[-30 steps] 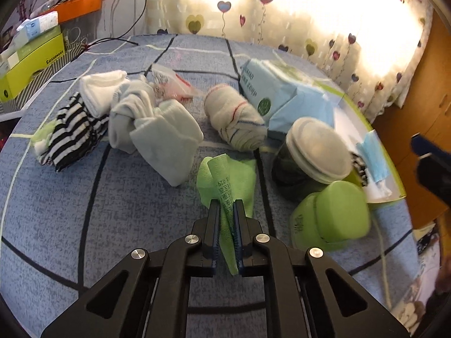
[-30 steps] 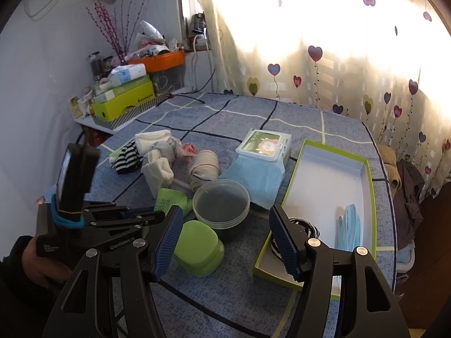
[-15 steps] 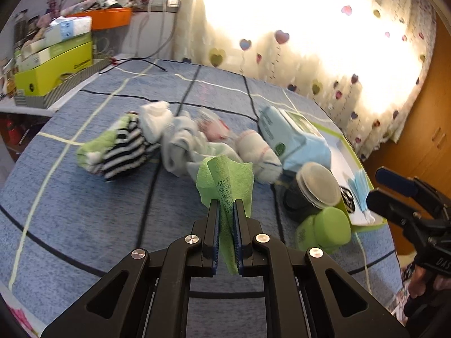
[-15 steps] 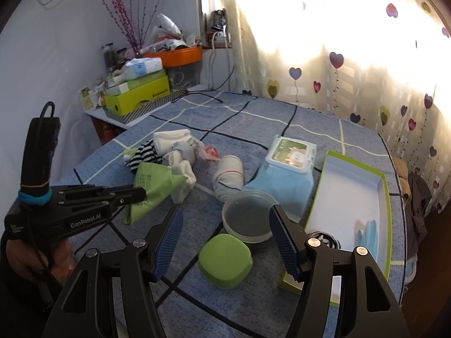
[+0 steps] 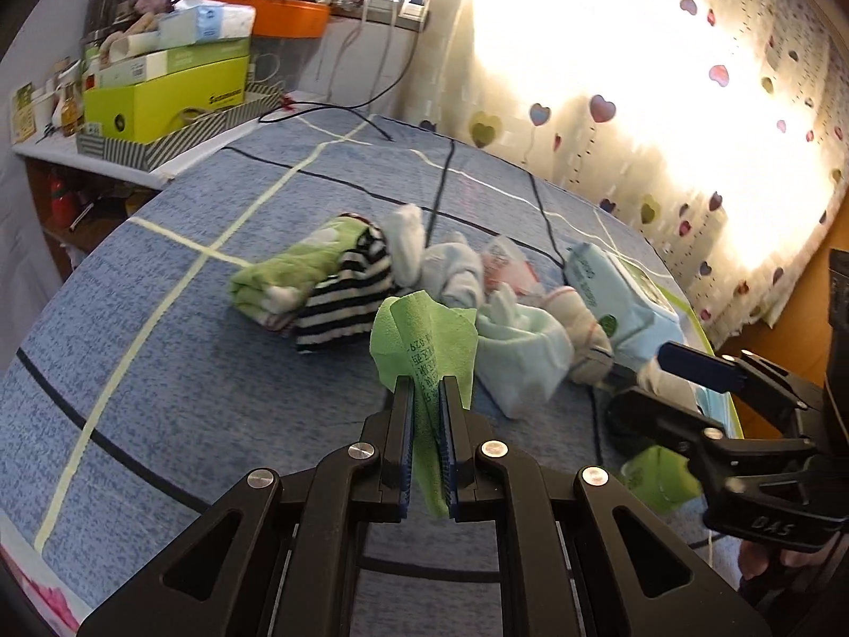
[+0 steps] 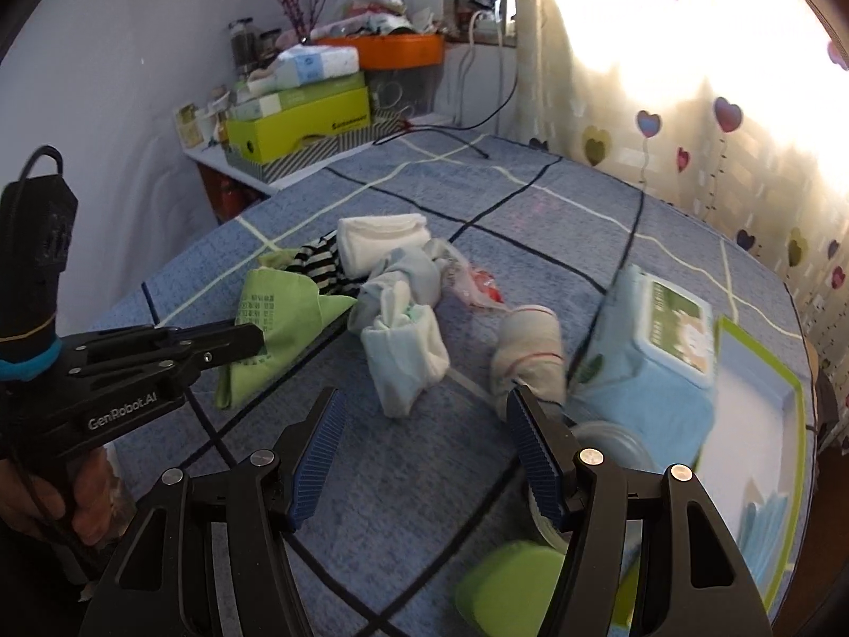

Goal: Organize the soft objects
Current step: 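Grasp the white sock with the right gripper while the left gripper holds the green cloth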

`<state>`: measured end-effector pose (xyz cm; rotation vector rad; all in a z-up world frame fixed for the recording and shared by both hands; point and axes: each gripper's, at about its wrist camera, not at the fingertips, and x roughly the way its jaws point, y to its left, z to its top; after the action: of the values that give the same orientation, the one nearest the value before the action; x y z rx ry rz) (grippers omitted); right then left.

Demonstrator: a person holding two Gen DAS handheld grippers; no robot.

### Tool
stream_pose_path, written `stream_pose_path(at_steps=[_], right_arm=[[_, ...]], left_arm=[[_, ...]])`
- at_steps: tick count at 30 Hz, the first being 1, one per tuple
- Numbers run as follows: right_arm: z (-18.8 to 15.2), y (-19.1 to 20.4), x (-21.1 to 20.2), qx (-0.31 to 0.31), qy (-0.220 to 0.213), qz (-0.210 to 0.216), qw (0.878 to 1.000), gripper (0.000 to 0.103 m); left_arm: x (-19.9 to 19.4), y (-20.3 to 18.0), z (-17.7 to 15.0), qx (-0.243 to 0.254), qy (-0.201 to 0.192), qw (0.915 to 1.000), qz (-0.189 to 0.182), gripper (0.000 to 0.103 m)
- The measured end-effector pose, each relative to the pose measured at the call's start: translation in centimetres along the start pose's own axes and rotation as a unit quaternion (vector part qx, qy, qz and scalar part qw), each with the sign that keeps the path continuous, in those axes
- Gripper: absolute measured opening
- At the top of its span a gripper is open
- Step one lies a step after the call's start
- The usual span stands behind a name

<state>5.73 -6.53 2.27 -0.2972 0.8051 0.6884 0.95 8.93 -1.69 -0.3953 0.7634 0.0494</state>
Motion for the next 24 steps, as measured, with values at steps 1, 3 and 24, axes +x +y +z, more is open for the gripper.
stream_pose_path(at_steps=[1,3,24], right_arm=[[0.4,0.4,0.6,-0.005,0.005,0.001,1.0,0.064],[1.1,1.0,1.9,-0.014,0.015,0.0,1.0,0.064],[2.7,1.8,5.9,-0.037,0.047,-0.007,0.998,0.024]], left_arm=[[0.1,0.2,0.1,-0.002,0.001,1.0,0.0,0.009],[0.3,0.7,0.2,-0.005,0.002,1.0,-0.002,0.009],[0.7,1.3,0.8,-0.01,0.001,0.9999,-0.012,0.009]])
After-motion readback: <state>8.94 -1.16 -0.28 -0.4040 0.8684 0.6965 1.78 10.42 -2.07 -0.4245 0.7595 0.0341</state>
